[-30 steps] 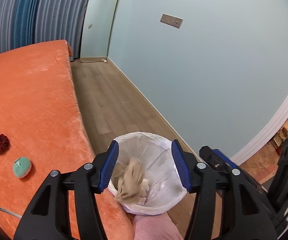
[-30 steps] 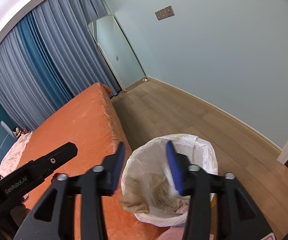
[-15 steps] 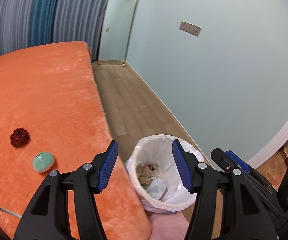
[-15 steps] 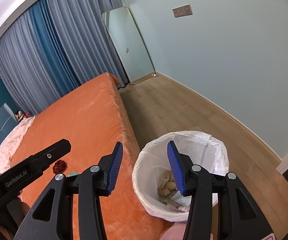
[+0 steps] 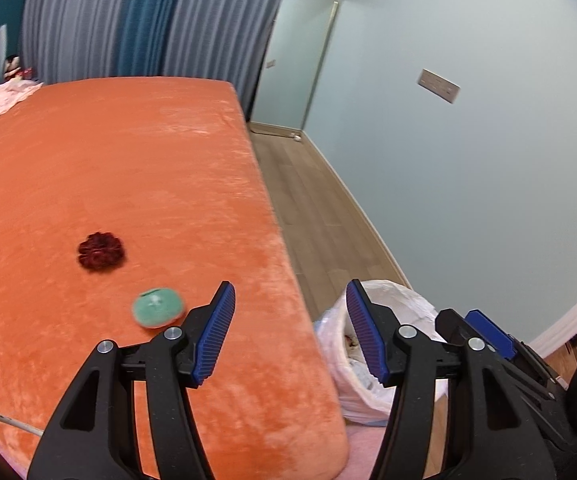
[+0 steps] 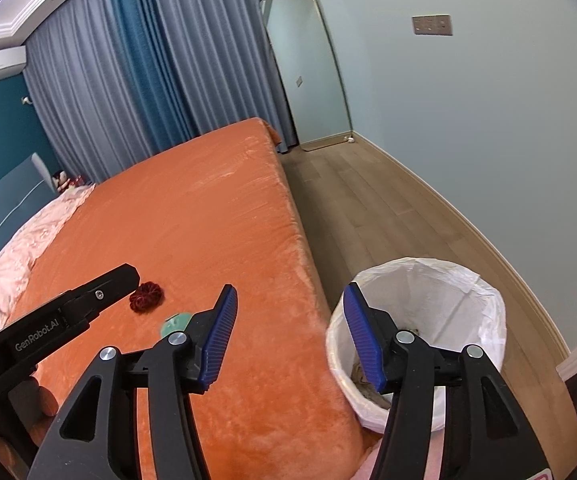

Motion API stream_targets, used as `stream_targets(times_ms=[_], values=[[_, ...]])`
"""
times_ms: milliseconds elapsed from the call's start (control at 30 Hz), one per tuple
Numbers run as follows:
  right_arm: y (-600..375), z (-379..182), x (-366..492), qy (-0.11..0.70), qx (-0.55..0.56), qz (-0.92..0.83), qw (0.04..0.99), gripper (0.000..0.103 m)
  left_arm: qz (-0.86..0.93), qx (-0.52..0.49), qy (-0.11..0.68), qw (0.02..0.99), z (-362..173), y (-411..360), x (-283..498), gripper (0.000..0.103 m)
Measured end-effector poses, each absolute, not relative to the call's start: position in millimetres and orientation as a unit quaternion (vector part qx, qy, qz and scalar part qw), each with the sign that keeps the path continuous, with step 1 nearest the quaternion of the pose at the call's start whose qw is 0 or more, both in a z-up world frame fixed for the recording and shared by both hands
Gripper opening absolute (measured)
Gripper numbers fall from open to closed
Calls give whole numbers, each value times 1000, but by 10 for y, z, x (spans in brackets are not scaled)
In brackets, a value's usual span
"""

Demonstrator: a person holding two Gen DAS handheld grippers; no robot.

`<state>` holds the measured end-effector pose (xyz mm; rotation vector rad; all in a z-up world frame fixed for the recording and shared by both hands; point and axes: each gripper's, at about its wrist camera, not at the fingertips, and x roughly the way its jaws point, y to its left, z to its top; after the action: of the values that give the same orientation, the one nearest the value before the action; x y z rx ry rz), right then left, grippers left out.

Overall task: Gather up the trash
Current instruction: 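Move both open tools back over the red scrunchie and green slipper, then grasp the dark red velvet scrunchie with the left tool while the right tool grasps the watermelon slipper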

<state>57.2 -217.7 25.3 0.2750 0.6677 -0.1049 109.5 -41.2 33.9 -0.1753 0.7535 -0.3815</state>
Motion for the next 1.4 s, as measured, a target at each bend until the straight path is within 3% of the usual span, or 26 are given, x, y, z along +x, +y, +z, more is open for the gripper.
stream_targets(times_ms=[533,1233,1400], values=[[-1340,-44,918,381,99,24,919,57,-86,-89,371,920,118,499,1174,66],[-417,-1525,1948,505,100,99,852,57,27,-119,448,886,-890,1673,2016,66],[-357,-1749,2214,519,107,108,841,47,30,-122,467,875,-1139,1729,2323,66]])
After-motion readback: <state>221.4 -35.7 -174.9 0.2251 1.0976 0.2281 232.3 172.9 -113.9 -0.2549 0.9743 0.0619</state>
